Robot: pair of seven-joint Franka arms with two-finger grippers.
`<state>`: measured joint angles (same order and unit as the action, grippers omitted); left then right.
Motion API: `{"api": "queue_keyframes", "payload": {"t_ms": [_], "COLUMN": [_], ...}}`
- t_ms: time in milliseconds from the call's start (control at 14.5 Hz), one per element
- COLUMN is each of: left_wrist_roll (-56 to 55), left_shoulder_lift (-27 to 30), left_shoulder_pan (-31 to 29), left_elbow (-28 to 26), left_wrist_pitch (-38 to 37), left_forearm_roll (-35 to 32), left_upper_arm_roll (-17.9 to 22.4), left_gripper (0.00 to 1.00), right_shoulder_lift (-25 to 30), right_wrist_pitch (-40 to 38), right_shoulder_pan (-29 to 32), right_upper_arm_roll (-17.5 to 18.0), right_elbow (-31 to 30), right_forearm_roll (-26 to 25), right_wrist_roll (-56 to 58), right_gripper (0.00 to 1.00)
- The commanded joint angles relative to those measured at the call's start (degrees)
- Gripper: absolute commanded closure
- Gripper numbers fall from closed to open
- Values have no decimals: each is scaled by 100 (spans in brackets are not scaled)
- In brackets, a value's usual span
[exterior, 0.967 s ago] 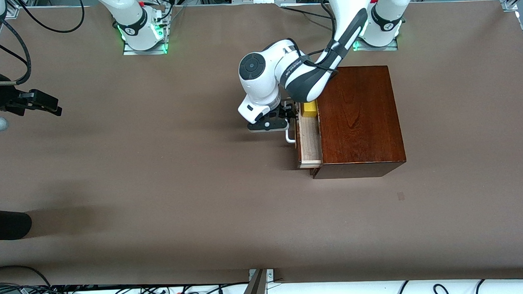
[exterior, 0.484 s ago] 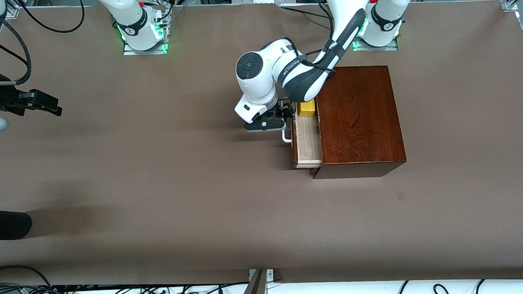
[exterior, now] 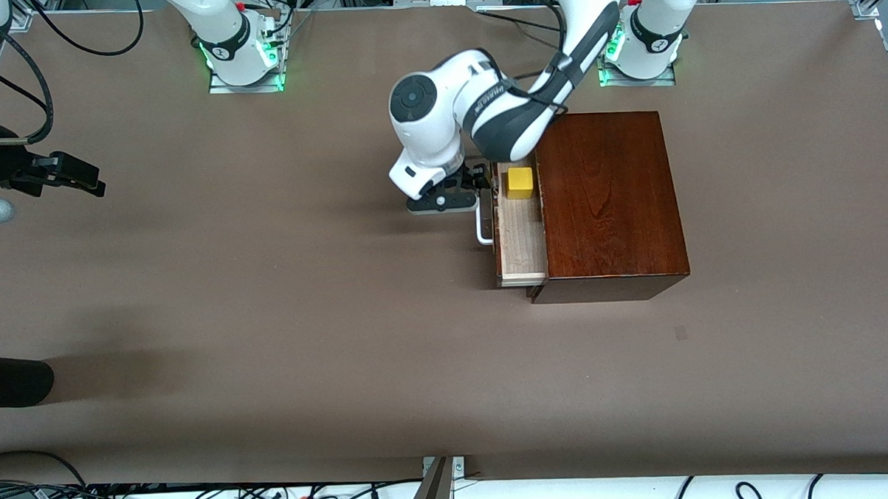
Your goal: Open drawer, take yellow block, close drawer
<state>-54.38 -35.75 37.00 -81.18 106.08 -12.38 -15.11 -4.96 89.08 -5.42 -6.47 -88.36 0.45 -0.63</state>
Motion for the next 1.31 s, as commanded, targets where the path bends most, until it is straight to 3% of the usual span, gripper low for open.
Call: {"api": "queue_keyframes", "payload": {"t_ms": [0, 276, 484, 760, 1036, 1243], "left_wrist_roll": [77, 620, 1165, 2700, 4013, 4775], "left_shoulder_lift": [234, 646, 1252, 1754, 2404, 2914], "left_shoulder_pan": [-8, -472, -1245, -2440, -3251, -3559], "left_elbow": [216, 805, 797, 719, 87, -475], "left_wrist_pitch": [-499, -1667, -2205, -2382, -2268, -2032], "left_forearm_roll": [104, 130, 192, 349, 737, 737], "left_upper_arm_roll": [78, 69, 34, 17, 341, 552], "left_gripper": [0, 0, 0, 0, 0, 0], "right_shoulder_lift": [22, 22, 30, 83, 39, -144], "right_wrist_pitch": [31, 31, -13, -39, -39, 92], "right_shoulder_pan": [67, 67, 59, -46, -441, -1116], "right_upper_arm_roll": [75, 67, 102, 250, 1137, 1244], "right_elbow": [-32, -32, -32, -6, 3, 12], "right_forearm_roll": [-54, -54, -54, 42, -54, 25], "right_wrist_roll": [54, 54, 54, -225, -2295, -4385], "right_gripper": [0, 0, 0, 0, 0, 0]}}
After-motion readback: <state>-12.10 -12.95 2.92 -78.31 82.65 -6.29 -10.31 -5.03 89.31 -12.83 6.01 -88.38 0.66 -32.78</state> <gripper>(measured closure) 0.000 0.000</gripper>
